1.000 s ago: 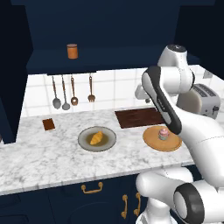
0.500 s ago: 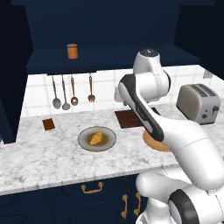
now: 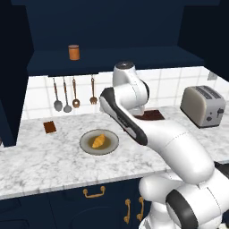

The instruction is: From the different types of pastries on the counter, select a croissant and place it on the cutting board. Then retrieve a jar of jam from the cabinet and place it alongside the croissant on the cutting board.

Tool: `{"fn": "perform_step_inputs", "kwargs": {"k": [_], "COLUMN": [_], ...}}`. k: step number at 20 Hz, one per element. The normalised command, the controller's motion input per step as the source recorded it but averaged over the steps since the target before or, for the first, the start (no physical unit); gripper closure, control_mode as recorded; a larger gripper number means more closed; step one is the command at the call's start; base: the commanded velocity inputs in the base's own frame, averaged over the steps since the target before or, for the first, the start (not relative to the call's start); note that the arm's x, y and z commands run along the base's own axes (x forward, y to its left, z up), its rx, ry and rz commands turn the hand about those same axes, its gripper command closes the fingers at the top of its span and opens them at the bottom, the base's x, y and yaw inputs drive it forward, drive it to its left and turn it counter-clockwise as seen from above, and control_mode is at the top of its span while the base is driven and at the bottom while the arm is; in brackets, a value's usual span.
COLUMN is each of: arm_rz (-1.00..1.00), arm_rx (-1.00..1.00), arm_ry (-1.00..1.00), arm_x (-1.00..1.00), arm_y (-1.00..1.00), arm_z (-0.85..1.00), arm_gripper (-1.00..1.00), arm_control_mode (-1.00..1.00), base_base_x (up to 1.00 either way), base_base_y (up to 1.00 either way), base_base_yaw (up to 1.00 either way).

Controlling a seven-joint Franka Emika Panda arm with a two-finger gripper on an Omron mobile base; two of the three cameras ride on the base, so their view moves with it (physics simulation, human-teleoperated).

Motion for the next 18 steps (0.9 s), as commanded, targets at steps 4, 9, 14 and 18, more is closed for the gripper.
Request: {"fn": "perform_step_inputs", "kwargs": {"k": [4, 9, 14, 18], "arm_rz": [-0.04, -0.01, 0.0, 0.0], "arm_rx": [0.02, -0.15, -0.12, 0.01], "arm_ry": [0.3, 0.07, -0.03, -0.06], "arm_x": [0.1, 0.06, 0.0, 0.0], "arm_y": [0.52, 0.27, 0.04, 0.0], "arm_z": [-0.7, -0.77, -0.35, -0.47], "arm_gripper": [-1.0, -1.0, -1.0, -1.0], "arm_control_mode": [-1.0, -1.0, -1.0, -1.0], "base_base_x": [0.0, 0.0, 0.0, 0.0], "base_base_y": [0.0, 0.0, 0.0, 0.0], "base_base_yaw": [0.0, 0.0, 0.0, 0.0]}}
